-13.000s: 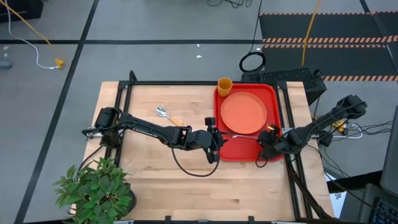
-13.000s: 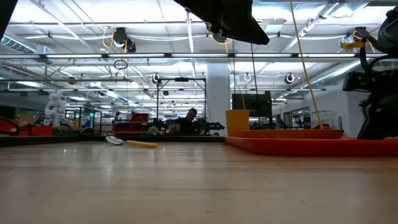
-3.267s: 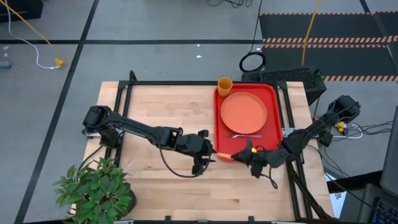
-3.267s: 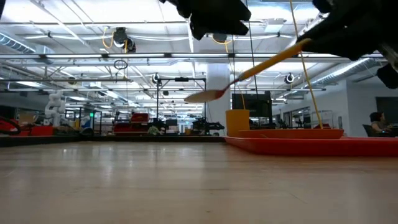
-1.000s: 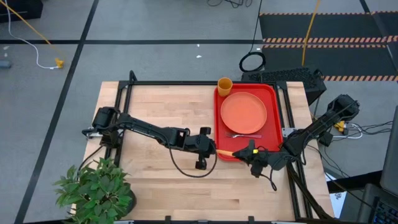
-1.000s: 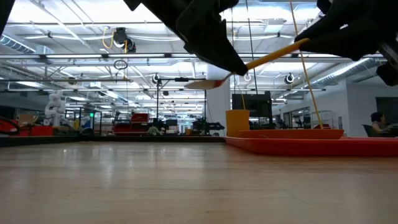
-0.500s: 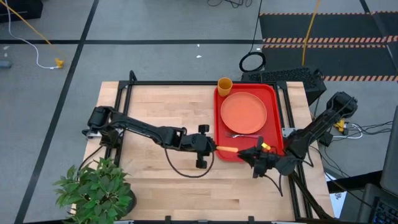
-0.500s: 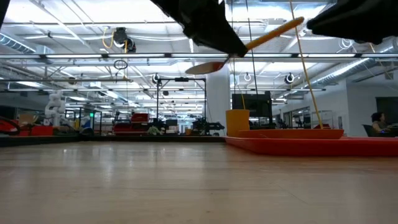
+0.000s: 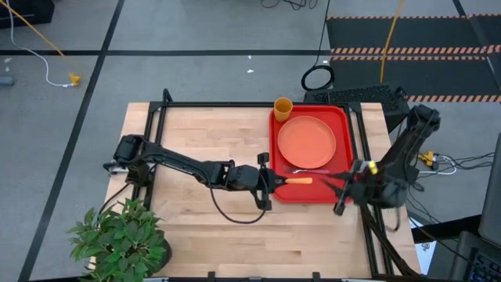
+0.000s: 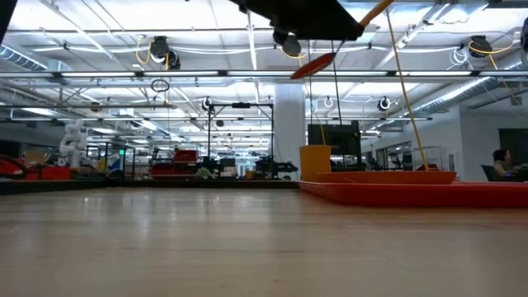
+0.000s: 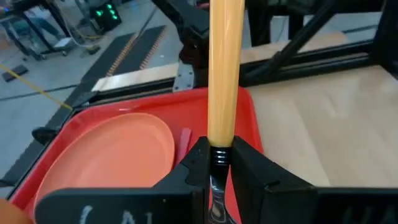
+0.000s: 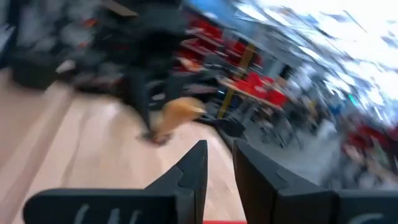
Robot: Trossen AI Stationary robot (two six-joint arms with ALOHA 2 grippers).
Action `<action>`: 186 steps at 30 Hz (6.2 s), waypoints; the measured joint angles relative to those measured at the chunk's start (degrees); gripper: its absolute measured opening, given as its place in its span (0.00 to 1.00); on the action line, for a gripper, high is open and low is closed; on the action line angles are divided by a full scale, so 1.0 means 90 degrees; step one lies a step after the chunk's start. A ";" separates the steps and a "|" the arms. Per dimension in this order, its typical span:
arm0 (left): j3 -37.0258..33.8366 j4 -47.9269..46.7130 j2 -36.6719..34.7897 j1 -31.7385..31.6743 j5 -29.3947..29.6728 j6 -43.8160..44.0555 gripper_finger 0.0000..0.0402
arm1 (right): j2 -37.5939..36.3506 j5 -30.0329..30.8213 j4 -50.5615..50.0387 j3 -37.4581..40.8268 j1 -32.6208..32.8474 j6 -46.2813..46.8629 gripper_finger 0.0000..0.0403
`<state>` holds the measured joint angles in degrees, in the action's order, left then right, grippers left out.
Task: Pick and place plate/cup/fork/spoon on tray
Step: Put the yellow spoon on the red table tray to the bottom of the pink fork, then return to Home Position
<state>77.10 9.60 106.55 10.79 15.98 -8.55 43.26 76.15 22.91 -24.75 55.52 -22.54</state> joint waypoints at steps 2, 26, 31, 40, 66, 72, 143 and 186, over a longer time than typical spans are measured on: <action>-0.0001 0.0181 0.0113 -0.0017 0.0098 -0.0023 0.10 | -0.0220 0.0600 0.0522 0.0000 0.0149 -0.0073 0.17; 0.2940 -0.0496 0.3200 -0.0679 -0.0339 0.0312 0.10 | -0.0474 0.1533 0.2626 -0.0002 0.1055 -0.1864 0.00; 0.2976 -0.0659 0.3418 -0.0827 -0.0622 0.0356 0.10 | -0.0453 0.1535 0.2623 -0.0002 0.1052 -0.1847 0.00; 0.2970 -0.0506 0.3674 -0.0918 -0.0890 0.0338 0.10 | -0.0407 0.1533 0.2621 -0.0002 0.1052 -0.1839 0.00; 0.2956 -0.0132 0.3808 -0.0918 -0.0941 0.0520 0.10 | -0.0374 0.1528 0.2614 -0.0002 0.1052 -0.1772 0.00; 0.2960 0.0163 0.3967 -0.0906 -0.0932 0.0513 0.11 | -0.0374 0.1526 0.2615 -0.0002 0.1052 -0.1786 0.00; 0.2074 -0.1581 0.0528 -0.0078 -0.0056 0.0501 0.17 | -0.0313 0.0500 0.1768 0.0007 0.1343 -0.0359 0.00; -0.5236 0.1032 -0.4772 -0.0600 0.0878 0.1258 0.03 | -0.1311 -0.8184 -0.0053 0.1640 -0.4301 0.1899 0.00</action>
<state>29.98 18.89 63.61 5.39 23.89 2.77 31.46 2.50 22.44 -9.99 16.82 -5.45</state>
